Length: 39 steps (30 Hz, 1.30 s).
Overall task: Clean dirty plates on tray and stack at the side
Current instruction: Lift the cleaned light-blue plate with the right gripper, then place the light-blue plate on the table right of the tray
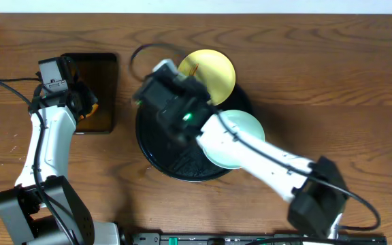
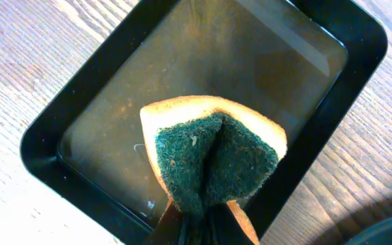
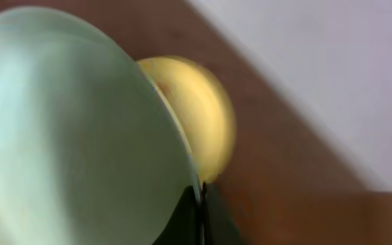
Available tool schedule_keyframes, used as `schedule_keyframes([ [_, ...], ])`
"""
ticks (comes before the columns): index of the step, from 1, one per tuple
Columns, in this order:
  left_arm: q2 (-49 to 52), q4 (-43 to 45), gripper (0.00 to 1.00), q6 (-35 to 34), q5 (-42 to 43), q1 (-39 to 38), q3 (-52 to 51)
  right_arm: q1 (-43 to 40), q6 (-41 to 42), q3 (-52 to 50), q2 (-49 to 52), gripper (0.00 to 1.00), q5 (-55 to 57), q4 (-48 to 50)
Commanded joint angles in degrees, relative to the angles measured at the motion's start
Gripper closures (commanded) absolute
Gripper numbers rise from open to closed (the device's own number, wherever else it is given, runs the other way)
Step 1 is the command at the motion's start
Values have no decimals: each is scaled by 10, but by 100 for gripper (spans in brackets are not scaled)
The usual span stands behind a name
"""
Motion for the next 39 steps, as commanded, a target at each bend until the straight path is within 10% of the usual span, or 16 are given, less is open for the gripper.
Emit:
schedule_keyframes([
  [1,-4,-4,93,12,2,2,-3,-88,92,16,-67,99,-337,-13],
  [9,-4,-4,93,12,6,2,-3,-333,90,13,-80,99,-684,-91],
  [21,-4,-6,92,12,6,2,-3,-564,97,10,-28,99,-625,-141],
  [36,-4,-8,92,12,6,2,-3,-591,131,10,87,98,-441,-144],
  [39,-4,-8,92,12,6,2,-3,-591,131,10,92,80,-441,-146],
])
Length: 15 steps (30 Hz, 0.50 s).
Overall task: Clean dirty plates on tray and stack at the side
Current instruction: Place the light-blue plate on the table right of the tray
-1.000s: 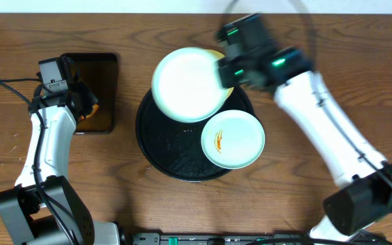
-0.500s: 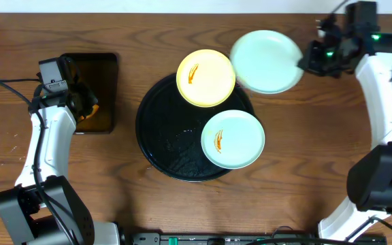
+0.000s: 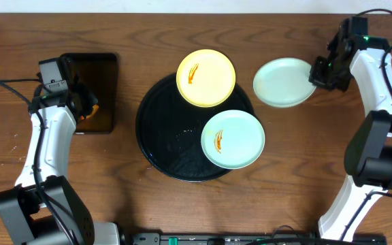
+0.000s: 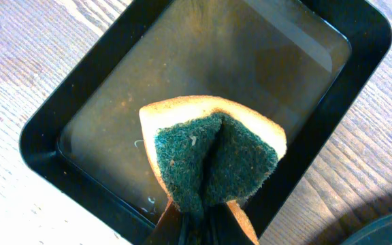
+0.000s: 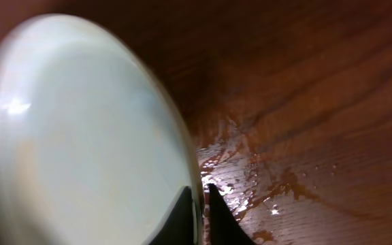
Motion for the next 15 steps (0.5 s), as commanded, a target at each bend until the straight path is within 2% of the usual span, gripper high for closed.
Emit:
schedule_keyframes([
  [1,-4,-1,93,12,4,2,-3,5,13,1,2,75,17,0],
  [2,-4,-1,92,12,4,2,-3,5,13,1,0,65,17,-1],
  [3,-4,-1,93,12,4,2,-3,4,13,2,-1,51,16,-2],
  [4,-4,-2,93,12,4,2,-3,4,13,2,-4,42,16,-5],
  [5,-4,-3,92,12,4,2,-3,4,13,3,-7,39,12,-10],
  [7,-4,-3,93,12,4,2,-3,5,-1,7,-14,36,-18,-20],
  [10,-4,-2,93,12,4,2,-3,11,-61,12,-27,35,-134,-25],
  [12,-4,0,93,12,4,2,-3,21,-69,12,-33,33,-188,-24],
  [15,-4,0,92,12,4,2,-3,54,-69,12,-36,30,-205,-17],
])
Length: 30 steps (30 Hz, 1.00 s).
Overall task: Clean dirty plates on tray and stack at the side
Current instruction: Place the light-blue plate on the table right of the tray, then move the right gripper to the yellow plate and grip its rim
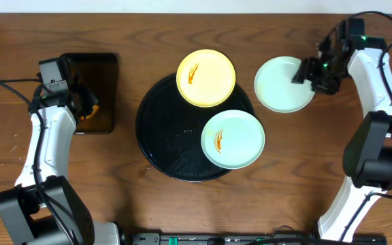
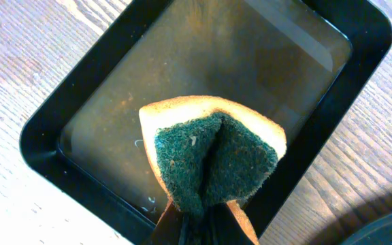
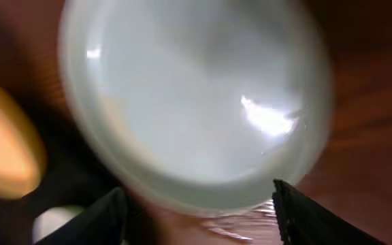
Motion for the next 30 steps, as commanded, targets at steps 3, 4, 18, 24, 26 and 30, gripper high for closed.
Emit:
schedule_keyframes([
  [3,-4,1,93,12,4,2,-3,80,-8,12,-25,29,-16,4],
  [4,-4,1,93,12,4,2,-3,96,2,12,-25,26,10,4],
  [18,-4,-3,93,12,3,2,-3,242,96,12,-11,15,165,135],
  [24,-4,-3,93,12,3,2,-3,259,91,12,16,15,228,180],
  [26,-4,-4,92,12,3,2,-3,262,92,12,31,15,221,188],
  [30,-4,-4,92,12,3,2,-3,265,93,12,57,18,202,203],
])
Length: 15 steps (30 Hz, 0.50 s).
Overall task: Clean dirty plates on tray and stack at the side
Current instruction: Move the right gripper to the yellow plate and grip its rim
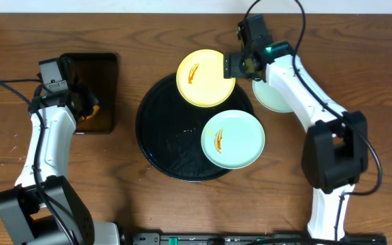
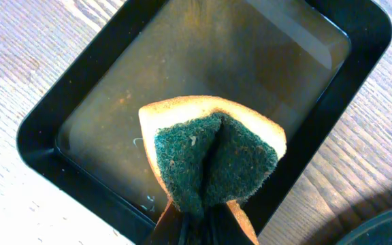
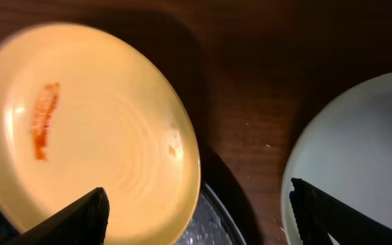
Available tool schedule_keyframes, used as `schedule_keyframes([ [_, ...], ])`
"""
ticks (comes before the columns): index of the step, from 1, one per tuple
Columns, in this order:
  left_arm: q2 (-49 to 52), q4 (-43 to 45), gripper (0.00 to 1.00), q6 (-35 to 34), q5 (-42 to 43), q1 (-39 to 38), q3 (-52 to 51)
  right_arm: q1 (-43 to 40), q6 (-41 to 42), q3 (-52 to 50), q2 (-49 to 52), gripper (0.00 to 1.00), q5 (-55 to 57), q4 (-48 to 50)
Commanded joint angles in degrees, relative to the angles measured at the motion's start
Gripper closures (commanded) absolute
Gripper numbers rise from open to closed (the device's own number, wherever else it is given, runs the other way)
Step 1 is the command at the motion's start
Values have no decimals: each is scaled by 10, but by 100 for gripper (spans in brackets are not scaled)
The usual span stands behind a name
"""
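Note:
A yellow plate [image 1: 205, 77] with a red smear lies on the far rim of the round black tray [image 1: 162, 136]. A pale green plate [image 1: 233, 139] with an orange smear sits at the tray's right. A clean pale green plate [image 1: 281, 95] rests on the table to the right, partly under my right arm. My right gripper [image 1: 235, 68] hangs open, its fingers straddling the gap between the yellow plate [image 3: 87, 129] and the clean plate [image 3: 359, 156]. My left gripper [image 2: 203, 224] is shut on a folded green-and-yellow sponge [image 2: 213, 160].
A rectangular black basin [image 2: 46, 129] holding murky water lies under the sponge, at the table's left [image 1: 97, 82]. The bare wooden table [image 1: 359, 170] stretches to the right of the tray.
My right gripper has moved left, from above the clean pale green plate to the right edge of the yellow plate, still open. The left gripper and sponge have not moved.
My right gripper first held a pale green plate over the tray. Then it held that plate tilted at the table right of the tray. After that the plate lay flat there with the gripper open above it. Now the gripper is by the yellow plate.

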Motion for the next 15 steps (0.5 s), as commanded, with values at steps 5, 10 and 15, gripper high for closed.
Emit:
schedule_keyframes([
  [5,-4,-1,93,12,-1,2,-3,6,0,9,48,28,-8,16],
  [10,-4,-1,93,12,-1,2,-3,6,-21,9,54,31,-12,27],
  [15,-4,-1,93,12,-1,2,-3,6,-50,9,69,44,-56,27],
])
